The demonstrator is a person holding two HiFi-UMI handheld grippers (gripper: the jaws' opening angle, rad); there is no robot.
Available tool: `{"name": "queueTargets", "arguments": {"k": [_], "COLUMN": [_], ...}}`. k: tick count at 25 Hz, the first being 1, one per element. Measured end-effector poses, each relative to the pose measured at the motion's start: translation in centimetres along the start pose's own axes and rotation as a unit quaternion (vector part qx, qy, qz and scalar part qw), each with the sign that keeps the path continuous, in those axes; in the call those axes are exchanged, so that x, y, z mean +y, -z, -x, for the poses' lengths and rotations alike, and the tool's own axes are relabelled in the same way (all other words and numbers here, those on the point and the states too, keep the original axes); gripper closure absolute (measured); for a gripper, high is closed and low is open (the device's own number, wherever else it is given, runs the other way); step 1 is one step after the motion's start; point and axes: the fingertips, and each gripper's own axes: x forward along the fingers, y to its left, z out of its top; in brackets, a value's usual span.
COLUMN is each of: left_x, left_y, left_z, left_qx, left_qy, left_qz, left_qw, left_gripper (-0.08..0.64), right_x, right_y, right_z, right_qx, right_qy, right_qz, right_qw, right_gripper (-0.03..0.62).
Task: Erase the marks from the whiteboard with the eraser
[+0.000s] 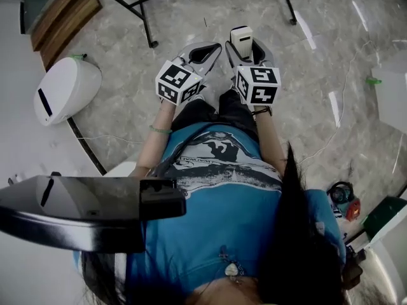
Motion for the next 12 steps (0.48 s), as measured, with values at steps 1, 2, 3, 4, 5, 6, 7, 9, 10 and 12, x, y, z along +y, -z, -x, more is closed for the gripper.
{"name": "queueTargets", "arguments": {"k": [1, 2, 3, 4, 5, 6, 7, 9, 10, 12], "left_x": [-0.1, -0.2, -0.3, -0.4, -0.5, -0.4, -0.4, -0.5, -0.6, -0.9], "left_y": [0.2, 0.5, 0.8, 1.2, 1.6, 1.9, 2.2, 2.4, 2.5, 2.4], "left_z": [0.9, 1.7, 2.6, 3.4, 4.1, 4.8, 5.3, 6.2, 6.6, 7.2], "left_qx": [-0.001, -0.002, -0.002, -0.003, -0.004, -0.005, -0.008, -0.016, -0.019, -0.025], "left_qy": [0.002, 0.006, 0.01, 0.014, 0.018, 0.021, 0.024, 0.029, 0.031, 0.035], "left_qz": [0.001, 0.001, 0.002, 0.003, 0.004, 0.005, 0.006, 0.008, 0.01, 0.009], "left_qw": [1.0, 1.0, 0.9999, 0.9999, 0.9998, 0.9998, 0.9997, 0.9994, 0.9993, 0.999], "left_gripper": [0.558, 0.558, 0.558, 0.558, 0.558, 0.558, 0.558, 0.558, 0.558, 0.558], "right_x": [0.9, 1.7, 2.6, 3.4, 4.2, 5.0, 5.7, 6.8, 7.2, 7.9], "right_y": [0.5, 1.0, 1.5, 2.0, 2.5, 3.0, 3.5, 4.3, 4.6, 5.1], "right_z": [0.3, 0.7, 1.1, 1.4, 1.6, 1.7, 1.8, 2.2, 2.5, 3.1], "right_qx": [0.003, 0.007, 0.01, 0.013, 0.016, 0.018, 0.02, 0.023, 0.024, 0.026], "right_qy": [0.002, 0.005, 0.008, 0.012, 0.014, 0.016, 0.018, 0.02, 0.022, 0.025], "right_qz": [-0.001, -0.002, -0.002, -0.001, 0.0, 0.0, 0.0, 0.0, 0.001, 0.004], "right_qw": [1.0, 1.0, 1.0, 1.0, 1.0, 1.0, 1.0, 1.0, 0.999, 0.999], "right_gripper": [0.33, 0.33, 0.33, 0.33, 0.33, 0.33, 0.33, 0.33, 0.33, 0.33]}}
